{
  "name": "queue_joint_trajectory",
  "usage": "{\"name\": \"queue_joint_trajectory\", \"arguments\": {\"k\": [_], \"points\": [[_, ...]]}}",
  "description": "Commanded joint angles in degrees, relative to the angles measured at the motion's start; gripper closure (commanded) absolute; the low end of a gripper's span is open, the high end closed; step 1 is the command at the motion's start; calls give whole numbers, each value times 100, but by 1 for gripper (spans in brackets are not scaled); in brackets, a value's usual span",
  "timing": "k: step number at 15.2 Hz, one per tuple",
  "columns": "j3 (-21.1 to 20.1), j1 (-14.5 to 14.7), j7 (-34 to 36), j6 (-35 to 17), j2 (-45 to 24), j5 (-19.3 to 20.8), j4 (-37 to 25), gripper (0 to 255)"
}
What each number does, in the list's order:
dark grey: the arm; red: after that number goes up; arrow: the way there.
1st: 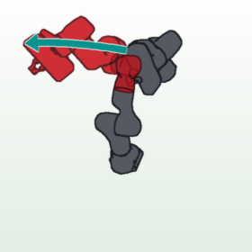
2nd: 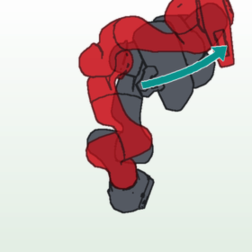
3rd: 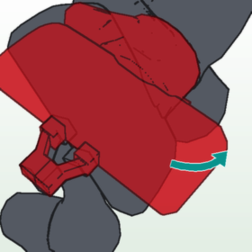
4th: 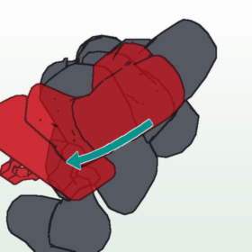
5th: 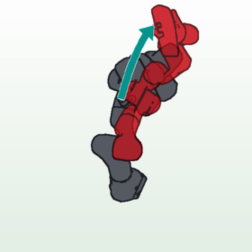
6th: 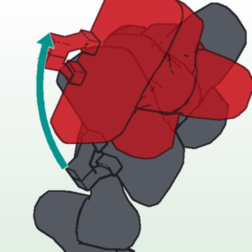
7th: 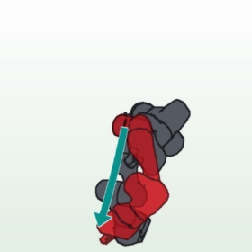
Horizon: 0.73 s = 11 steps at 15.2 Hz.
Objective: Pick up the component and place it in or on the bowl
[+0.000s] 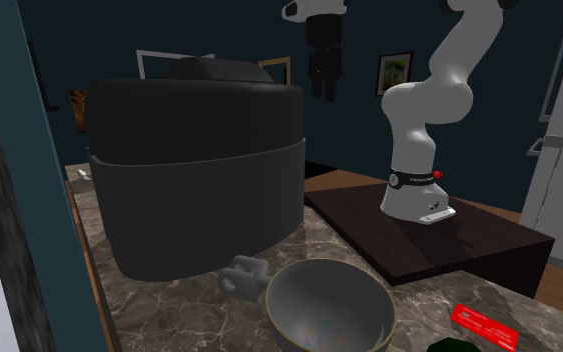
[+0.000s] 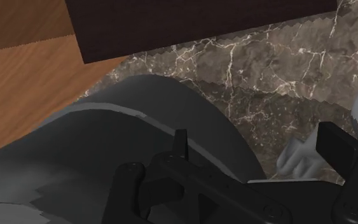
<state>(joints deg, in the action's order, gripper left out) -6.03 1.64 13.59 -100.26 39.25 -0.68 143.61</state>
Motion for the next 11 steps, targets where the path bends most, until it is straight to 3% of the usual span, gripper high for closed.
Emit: {"name": "queue_joint_trajectory", "arguments": {"k": [1,11], "points": [[-124,11,225,-442,-179,-85,195,0],[-820,-18,1438,-2669,-1916,-234,446,0]]}}
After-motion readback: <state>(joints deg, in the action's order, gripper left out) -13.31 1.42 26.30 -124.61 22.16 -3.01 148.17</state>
